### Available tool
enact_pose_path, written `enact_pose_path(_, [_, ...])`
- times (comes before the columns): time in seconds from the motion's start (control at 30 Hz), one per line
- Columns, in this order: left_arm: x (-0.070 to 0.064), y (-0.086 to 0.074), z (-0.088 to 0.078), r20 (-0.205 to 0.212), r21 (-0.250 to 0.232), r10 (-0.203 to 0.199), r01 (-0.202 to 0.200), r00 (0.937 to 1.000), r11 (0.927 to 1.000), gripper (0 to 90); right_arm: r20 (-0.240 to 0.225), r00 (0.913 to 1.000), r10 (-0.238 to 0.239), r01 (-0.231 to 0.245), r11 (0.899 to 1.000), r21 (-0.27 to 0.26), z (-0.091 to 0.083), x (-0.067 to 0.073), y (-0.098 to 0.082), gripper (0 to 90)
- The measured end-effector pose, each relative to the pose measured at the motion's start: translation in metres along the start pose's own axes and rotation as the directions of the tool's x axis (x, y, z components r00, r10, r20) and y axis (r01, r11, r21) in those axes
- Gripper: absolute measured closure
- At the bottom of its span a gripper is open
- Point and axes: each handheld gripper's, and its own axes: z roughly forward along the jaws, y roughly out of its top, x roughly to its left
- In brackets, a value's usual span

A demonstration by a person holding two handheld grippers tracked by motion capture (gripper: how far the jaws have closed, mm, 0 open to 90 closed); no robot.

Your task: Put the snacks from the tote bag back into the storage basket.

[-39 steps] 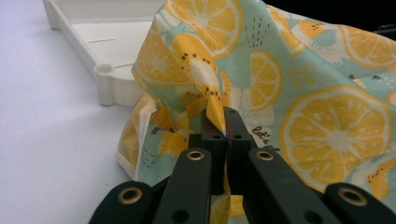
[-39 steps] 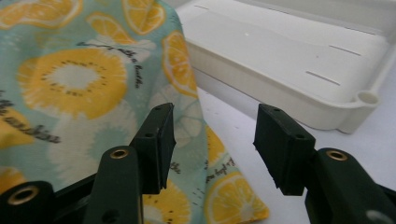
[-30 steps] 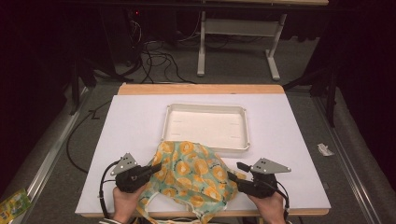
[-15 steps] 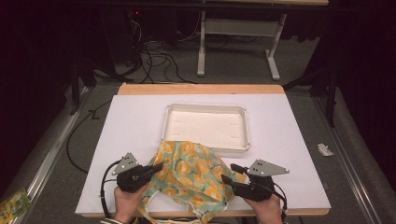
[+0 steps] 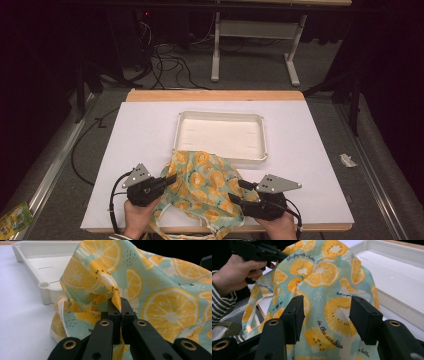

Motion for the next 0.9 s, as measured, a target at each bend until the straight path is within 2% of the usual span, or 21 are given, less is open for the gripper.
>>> enact_pose_path(0.27, [-0.001,0.0,0.0,0.005,0.002,0.004,-0.004,1.0,1.0,90.0,-0.013,0.9999,-0.003,0.004,0.999,0.036,0.01,0.003,-0.004,45.7])
enact_pose_path(0.53, [-0.001,-0.001,0.001,0.006,0.001,-0.003,0.003,1.0,1.0,89.9,-0.014,0.9997,0.019,-0.018,0.998,0.063,0.018,0.001,-0.01,48.7])
enact_pose_path(0.67, [-0.001,-0.001,0.0,0.004,0.001,0.001,-0.001,1.0,1.0,89.9,-0.02,0.9997,0.015,-0.014,0.997,0.078,0.02,0.0,-0.012,57.1])
enact_pose_path(0.9, [-0.001,-0.001,0.0,0.007,0.002,-0.001,0.001,1.0,1.0,89.9,-0.049,0.9986,0.022,-0.016,0.992,0.124,0.026,-0.003,-0.015,79.5])
